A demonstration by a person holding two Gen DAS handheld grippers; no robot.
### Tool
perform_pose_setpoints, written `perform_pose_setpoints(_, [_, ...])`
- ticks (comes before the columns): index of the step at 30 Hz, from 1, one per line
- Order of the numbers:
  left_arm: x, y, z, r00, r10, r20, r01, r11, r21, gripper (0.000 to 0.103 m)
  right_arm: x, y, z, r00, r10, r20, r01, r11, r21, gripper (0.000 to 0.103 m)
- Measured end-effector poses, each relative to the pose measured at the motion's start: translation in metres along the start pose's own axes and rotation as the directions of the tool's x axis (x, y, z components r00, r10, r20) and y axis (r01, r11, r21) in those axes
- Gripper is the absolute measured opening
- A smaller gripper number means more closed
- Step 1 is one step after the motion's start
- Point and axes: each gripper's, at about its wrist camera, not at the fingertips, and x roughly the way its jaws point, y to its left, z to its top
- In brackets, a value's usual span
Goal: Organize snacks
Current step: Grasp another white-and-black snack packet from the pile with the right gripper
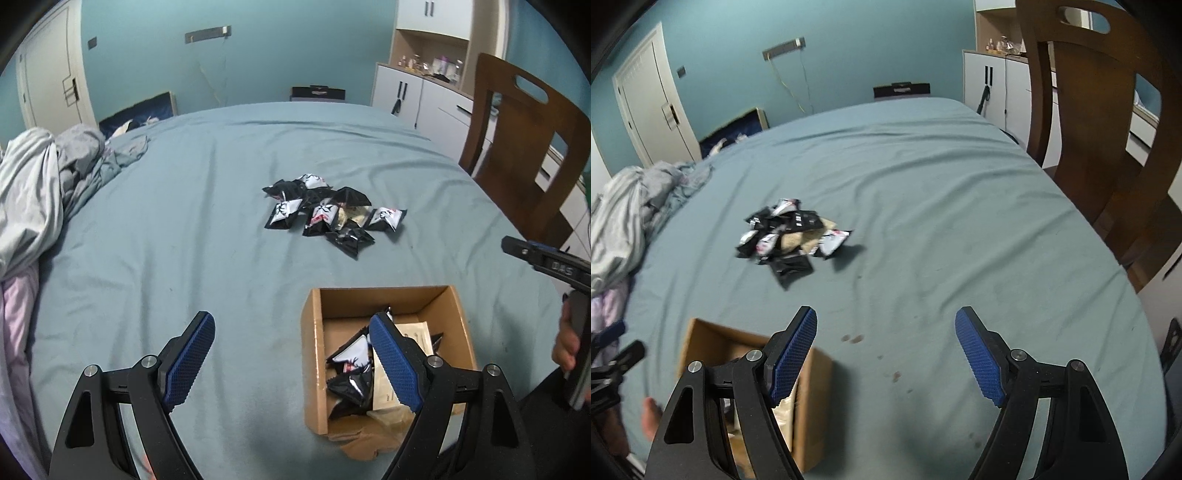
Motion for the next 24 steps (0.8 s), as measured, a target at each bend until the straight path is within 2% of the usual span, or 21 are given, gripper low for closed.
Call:
perform_pose_setpoints(10, [0.030,0.006,0.006,0.998,-0.009,-0.066,0.008,1.000,-0.024,0.087,0.079,0.003,0.033,0.986,0.059,-0.158,-0.049,0.997,0.067,0.077])
perform_pose_setpoints(15, [0.038,0.009,0.007,0.996,-0.007,-0.086,0.006,1.000,-0.019,0.087,0.115,0.025,0.053,0.986,0.038,-0.159,-0.043,0.999,-0.026,0.077])
perform_pose_setpoints(20, [0.045,0.011,0.008,0.995,-0.005,-0.096,0.004,1.000,-0.001,0.087,0.150,0.057,0.065,0.986,0.078,-0.149,-0.099,0.985,-0.140,0.077])
perform_pose_setpoints(24, [0.054,0.008,0.009,0.995,0.017,-0.101,-0.014,0.999,0.032,0.087,0.184,0.072,0.069,0.978,0.121,-0.169,-0.150,0.974,-0.169,0.077])
